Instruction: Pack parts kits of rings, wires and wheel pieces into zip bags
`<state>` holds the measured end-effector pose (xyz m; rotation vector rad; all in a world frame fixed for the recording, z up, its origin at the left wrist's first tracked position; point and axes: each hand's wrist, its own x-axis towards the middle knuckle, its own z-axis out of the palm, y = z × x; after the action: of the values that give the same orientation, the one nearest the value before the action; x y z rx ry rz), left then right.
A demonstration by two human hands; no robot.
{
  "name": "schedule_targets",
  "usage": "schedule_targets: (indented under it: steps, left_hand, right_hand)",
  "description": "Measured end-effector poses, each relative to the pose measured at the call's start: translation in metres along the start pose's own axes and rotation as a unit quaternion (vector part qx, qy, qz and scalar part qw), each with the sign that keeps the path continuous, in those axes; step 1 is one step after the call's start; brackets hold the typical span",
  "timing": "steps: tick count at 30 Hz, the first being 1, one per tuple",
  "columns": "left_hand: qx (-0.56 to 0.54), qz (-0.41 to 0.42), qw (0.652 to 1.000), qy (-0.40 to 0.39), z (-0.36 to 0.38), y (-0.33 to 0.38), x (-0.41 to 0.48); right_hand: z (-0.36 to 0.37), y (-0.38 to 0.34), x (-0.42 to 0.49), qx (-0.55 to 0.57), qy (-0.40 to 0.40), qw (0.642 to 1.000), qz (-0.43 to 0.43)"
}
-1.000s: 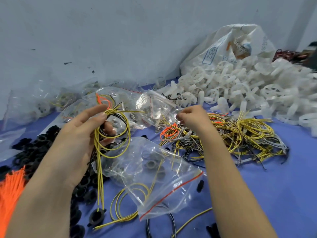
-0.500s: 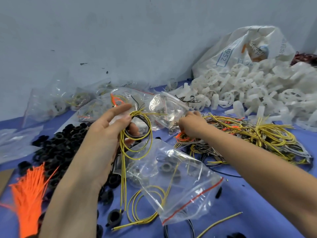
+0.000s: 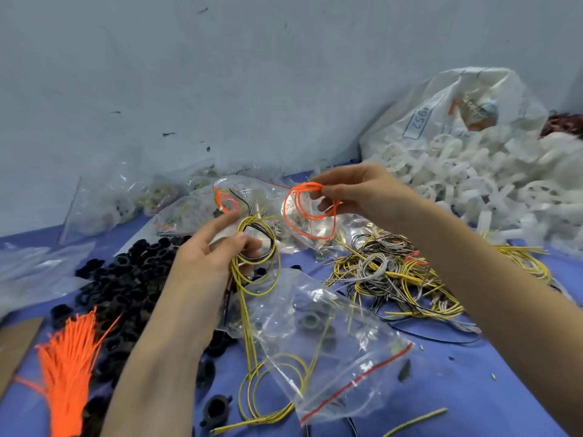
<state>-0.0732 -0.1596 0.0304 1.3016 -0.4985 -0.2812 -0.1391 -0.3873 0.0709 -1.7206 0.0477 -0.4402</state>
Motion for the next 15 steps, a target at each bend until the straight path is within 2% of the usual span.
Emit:
schedule_targets:
  steps: [1, 3, 5, 6, 8, 11, 15]
  left_hand:
    - [-0.004, -0.009, 1.000, -0.002, 0.001, 0.000, 0.000]
    - [-0.007, -0.014, 1.000, -0.018, 0.003, 0.001, -0.001]
    - [0.001, -0.005, 0.999, -0.036, 0.005, 0.003, -0.004]
    - [0.012, 0.000, 0.999, -0.041, 0.005, 0.004, -0.006]
    - [0.032, 0.010, 0.999, -0.040, 0.004, 0.004, -0.007]
    - [0.058, 0.010, 0.998, -0.023, 0.002, 0.004, -0.006]
    - [0.109, 0.025, 0.994, 0.016, -0.001, 0.000, -0.004]
  right_hand:
    - [0.005, -0.011, -0.008, 0.001, -0.034, 0.999, -0.030]
    - [0.020, -0.031, -0.024, -0.111, -0.107, 0.982, -0.109]
    - [0.039, -0.043, -0.036, -0.259, -0.178, 0.933, -0.173]
    - [0.047, -0.047, -0.042, -0.296, -0.199, 0.915, -0.187]
    - [0.053, -0.057, -0.050, -0.271, -0.209, 0.919, -0.197]
    - [0.045, -0.069, -0.060, -0.136, -0.202, 0.948, -0.204]
    - [0.039, -0.076, -0.063, -0.057, -0.190, 0.953, -0.230]
